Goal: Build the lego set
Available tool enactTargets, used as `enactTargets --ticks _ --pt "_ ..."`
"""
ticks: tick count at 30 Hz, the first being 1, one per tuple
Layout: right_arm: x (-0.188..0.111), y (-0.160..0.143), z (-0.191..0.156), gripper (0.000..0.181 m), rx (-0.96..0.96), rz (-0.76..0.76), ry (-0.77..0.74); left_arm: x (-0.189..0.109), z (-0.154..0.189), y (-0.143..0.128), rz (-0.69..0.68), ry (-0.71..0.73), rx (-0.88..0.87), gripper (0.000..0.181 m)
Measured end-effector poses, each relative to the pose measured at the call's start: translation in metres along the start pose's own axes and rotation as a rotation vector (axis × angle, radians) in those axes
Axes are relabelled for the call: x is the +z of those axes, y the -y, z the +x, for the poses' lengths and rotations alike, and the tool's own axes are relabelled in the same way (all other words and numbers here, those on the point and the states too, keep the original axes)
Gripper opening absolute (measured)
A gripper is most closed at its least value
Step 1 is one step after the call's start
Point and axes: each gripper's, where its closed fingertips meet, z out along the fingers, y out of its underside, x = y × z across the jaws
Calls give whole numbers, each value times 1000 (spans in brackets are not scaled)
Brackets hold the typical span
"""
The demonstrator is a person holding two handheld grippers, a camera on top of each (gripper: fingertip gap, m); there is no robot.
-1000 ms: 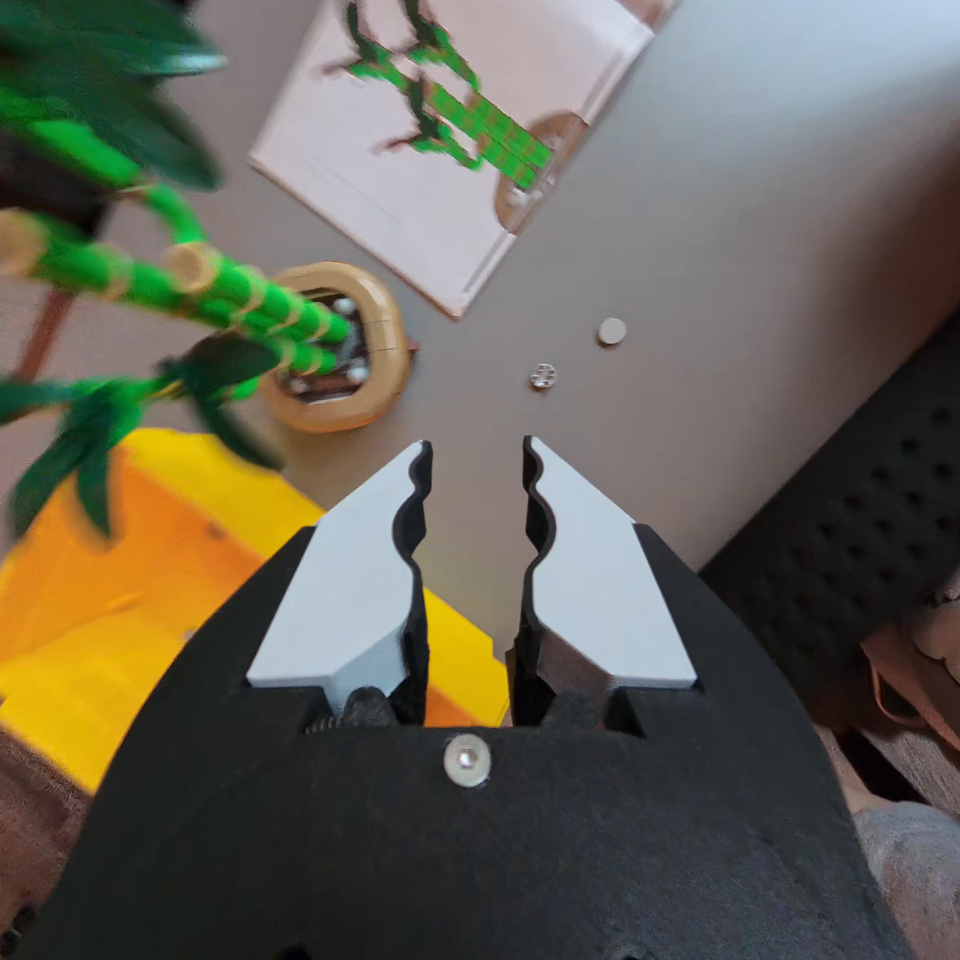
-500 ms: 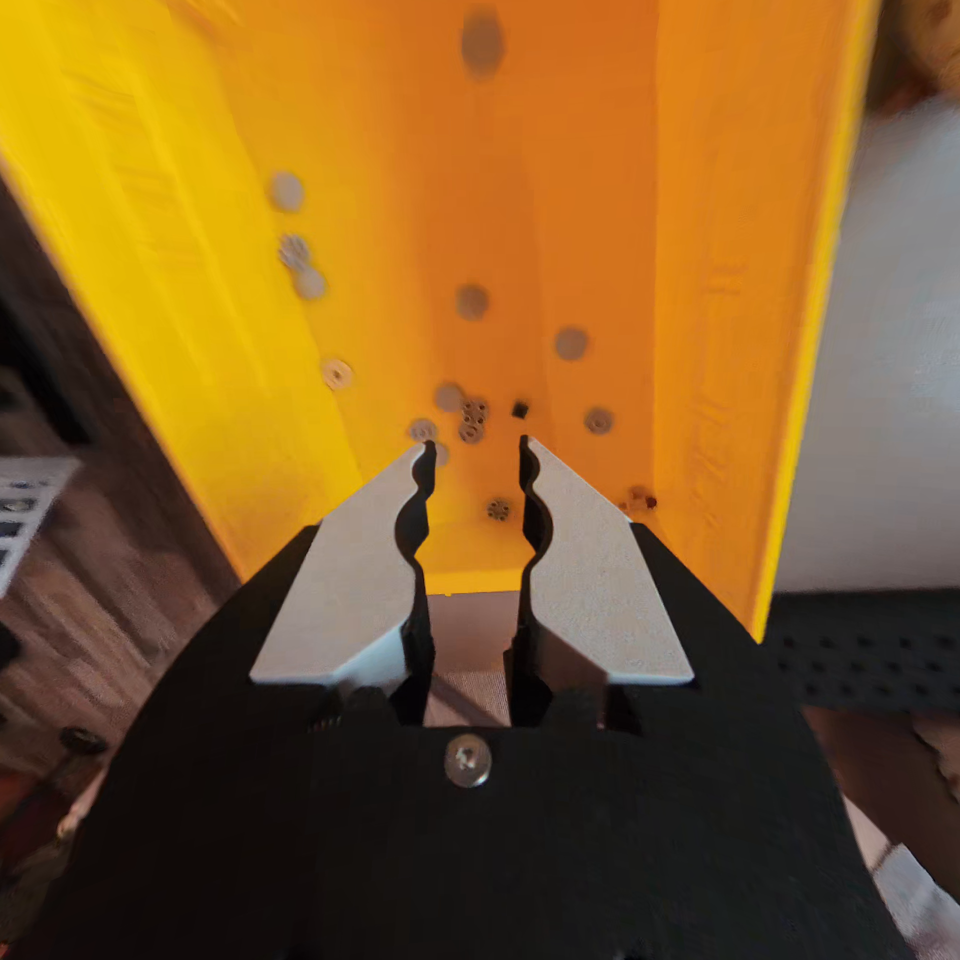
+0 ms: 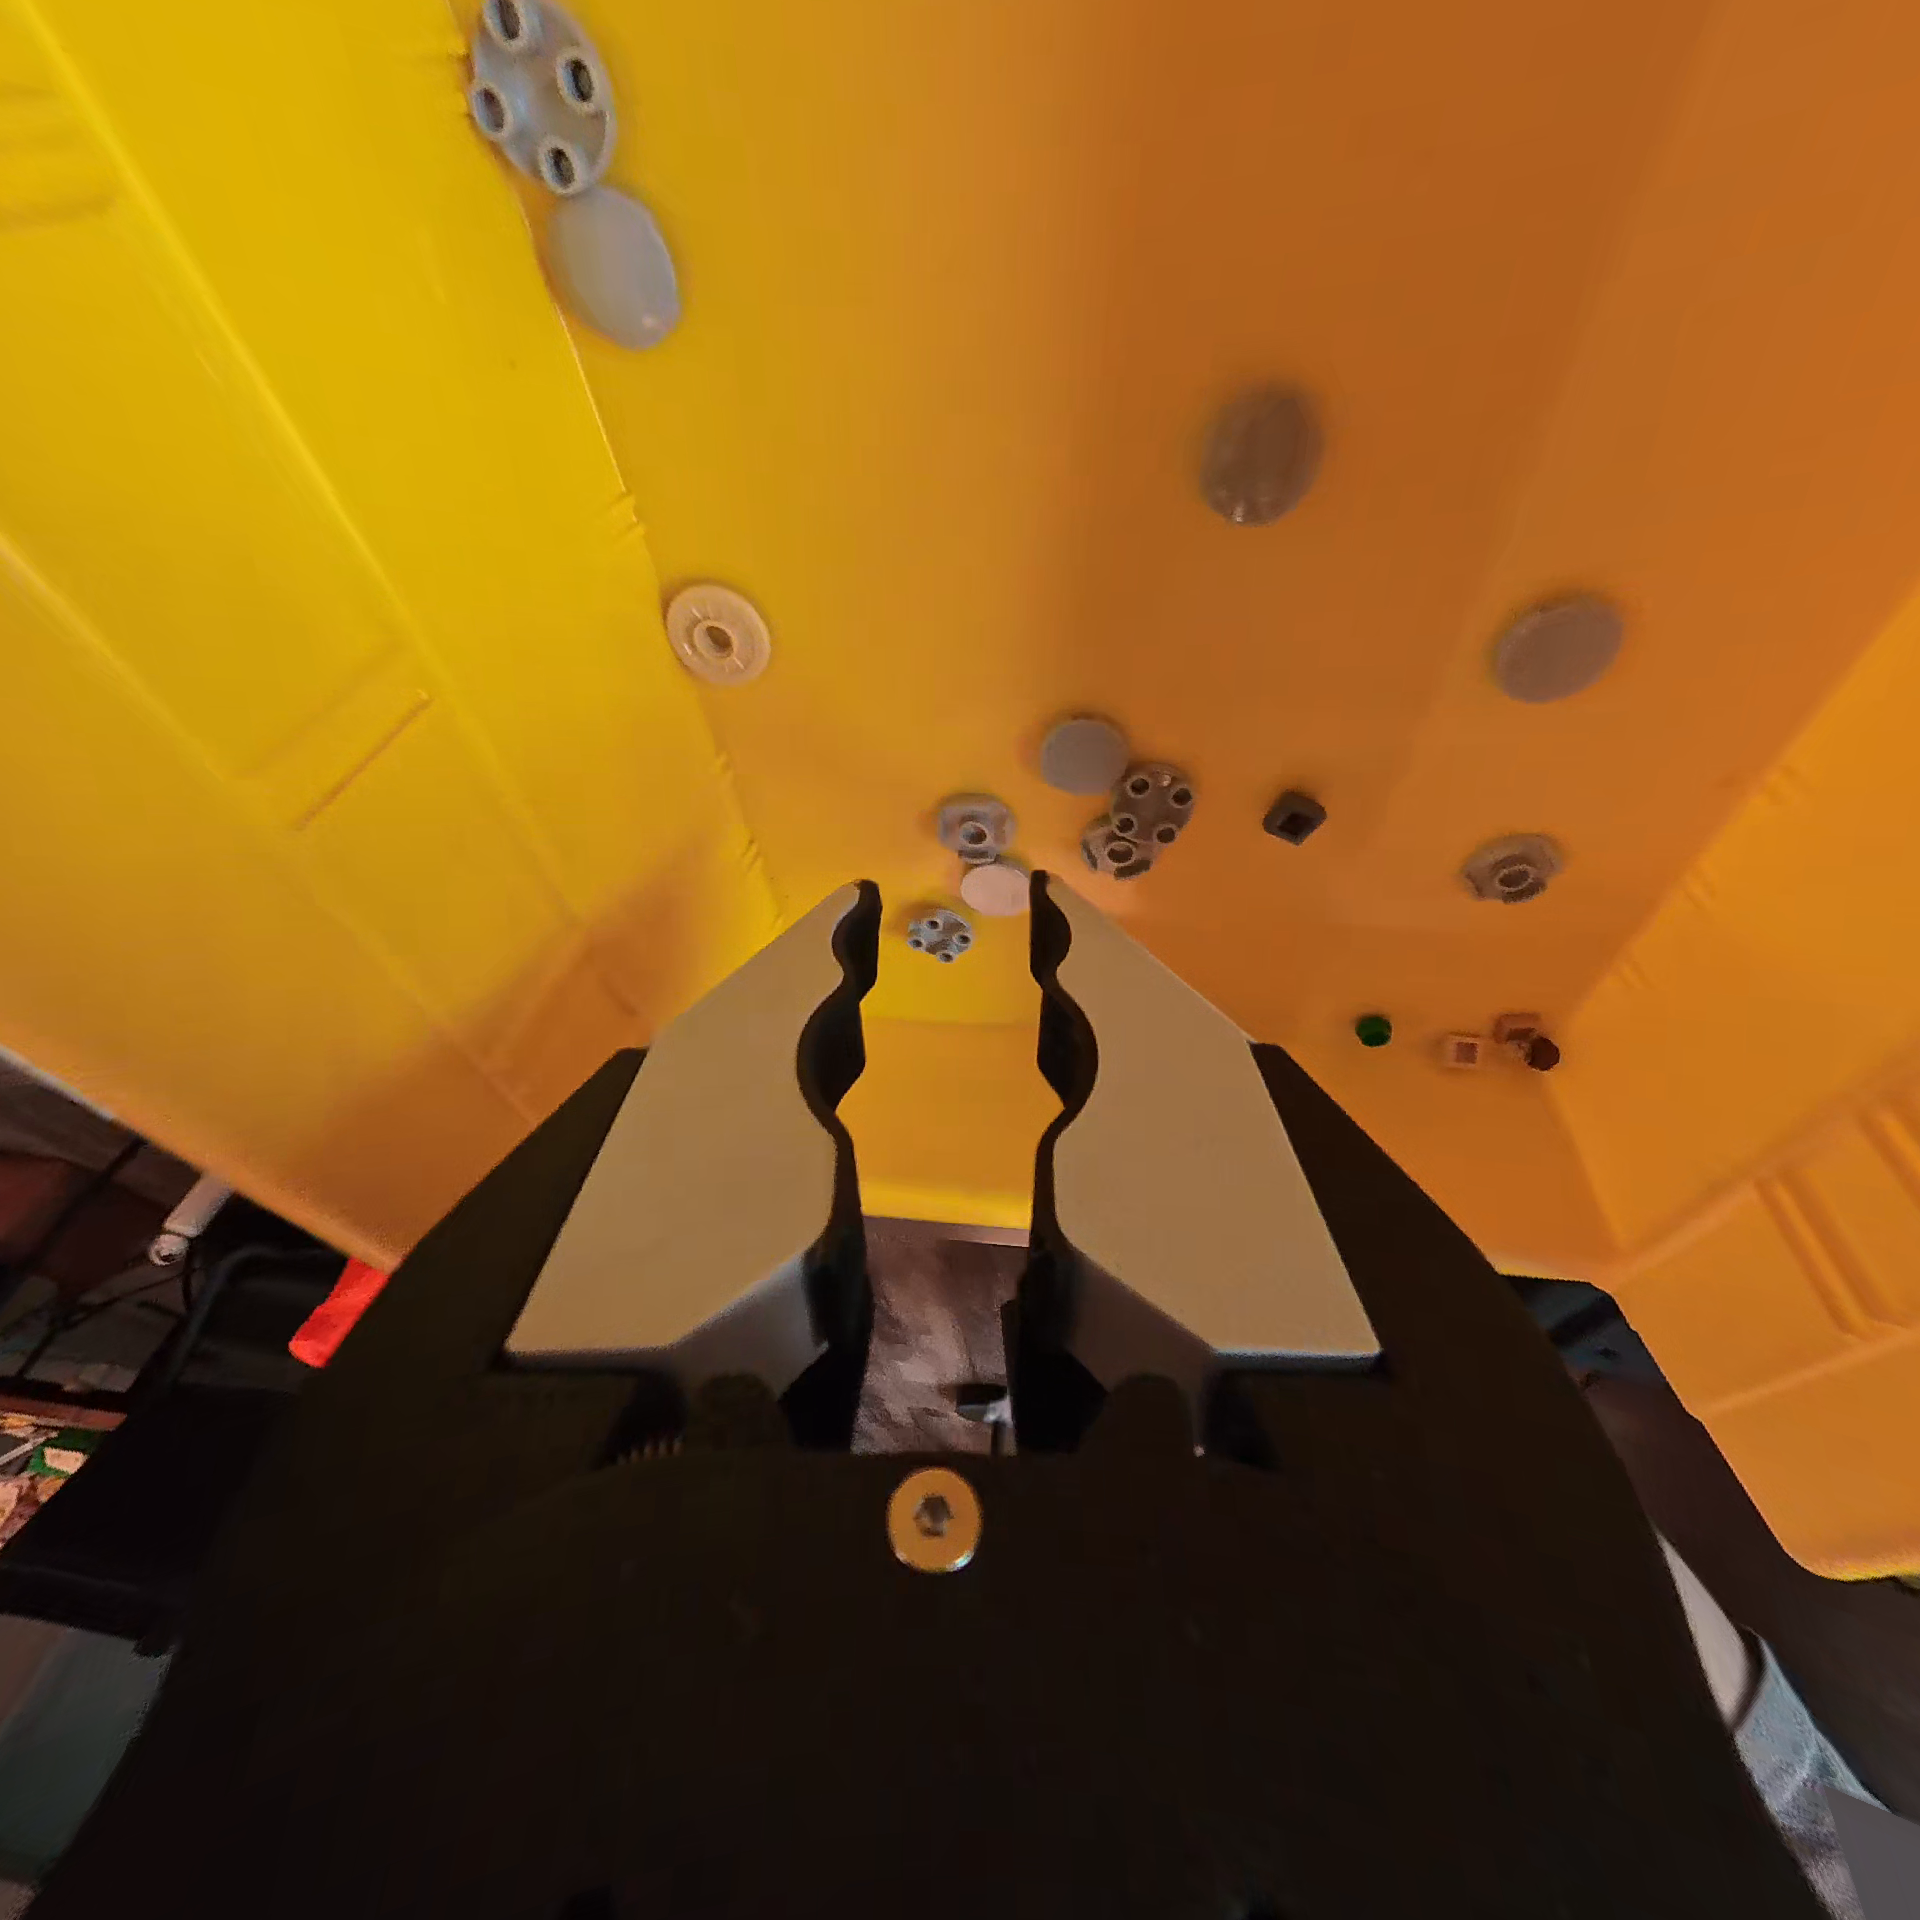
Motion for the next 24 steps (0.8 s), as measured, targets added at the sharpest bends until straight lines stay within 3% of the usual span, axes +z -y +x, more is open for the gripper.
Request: enactTargets --ticks 7,12,17,24 --pt "-2 2 1 25 10 8 -1 16 -1 1 -56 -51 2 27" --pt "-1 2 1 25 6 4 0 16 4 2 -62 -81 22 14" --pt "-1 1 0 25 5 1 -1 15 5 3 -59 -89 41 14" --pt "-4 3 3 25 4 4 -8 -8 -9 -12 0 -49 -105 14"
